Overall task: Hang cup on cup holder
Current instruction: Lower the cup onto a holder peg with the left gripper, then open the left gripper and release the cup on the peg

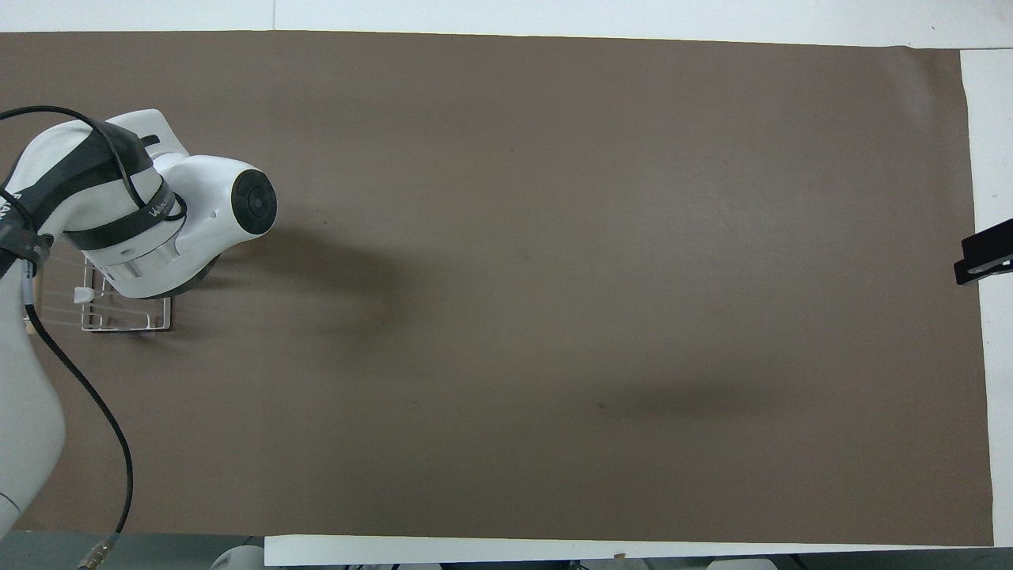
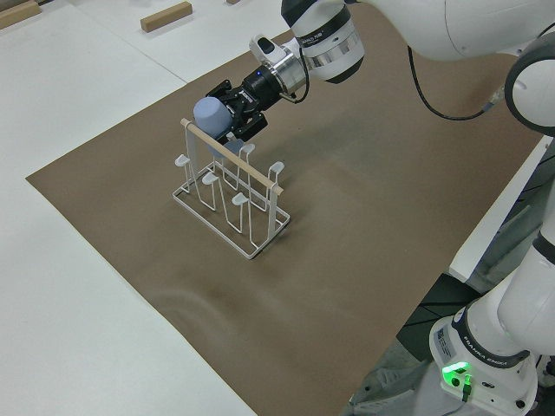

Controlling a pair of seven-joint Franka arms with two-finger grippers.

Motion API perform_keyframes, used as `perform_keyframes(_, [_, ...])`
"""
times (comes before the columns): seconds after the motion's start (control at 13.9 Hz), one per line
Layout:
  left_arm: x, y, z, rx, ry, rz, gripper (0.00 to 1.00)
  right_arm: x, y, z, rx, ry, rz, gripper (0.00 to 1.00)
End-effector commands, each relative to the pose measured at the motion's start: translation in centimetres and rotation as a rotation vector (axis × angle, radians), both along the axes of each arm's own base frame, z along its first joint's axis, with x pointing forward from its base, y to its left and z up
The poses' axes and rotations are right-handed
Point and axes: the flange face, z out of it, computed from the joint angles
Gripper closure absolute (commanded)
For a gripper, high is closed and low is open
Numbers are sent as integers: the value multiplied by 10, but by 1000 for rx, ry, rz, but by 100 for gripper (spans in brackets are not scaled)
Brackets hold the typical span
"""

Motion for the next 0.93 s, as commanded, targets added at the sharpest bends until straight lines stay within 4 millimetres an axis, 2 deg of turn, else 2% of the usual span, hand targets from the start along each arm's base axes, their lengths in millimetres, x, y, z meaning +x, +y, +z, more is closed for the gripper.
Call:
perform_keyframes(0.0, [3,8,4,4,-1,-1,0,-2,-1,-1,26,4,18,0])
perform_keyframes(0.07, [6,9,8,12,5,2,0,-2,0,0,26,3,20,0])
perform_keyframes(0.14, [12,9,22,25,9,10,0,-2,0,-1,26,4,20,0])
perform_keyframes(0.36, [35,7,88,-70,111,62,0,-2,0,0,26,4,19,0])
perform_keyframes(0.5, [43,7,127,-112,152,71,0,-2,0,-1,26,4,20,0])
perform_keyframes(0.72, [40,8,170,-202,309,50,0,-2,0,0,25,0,18,0])
perform_keyframes(0.86, [34,10,191,-280,411,57,0,-3,0,1,25,-2,18,0])
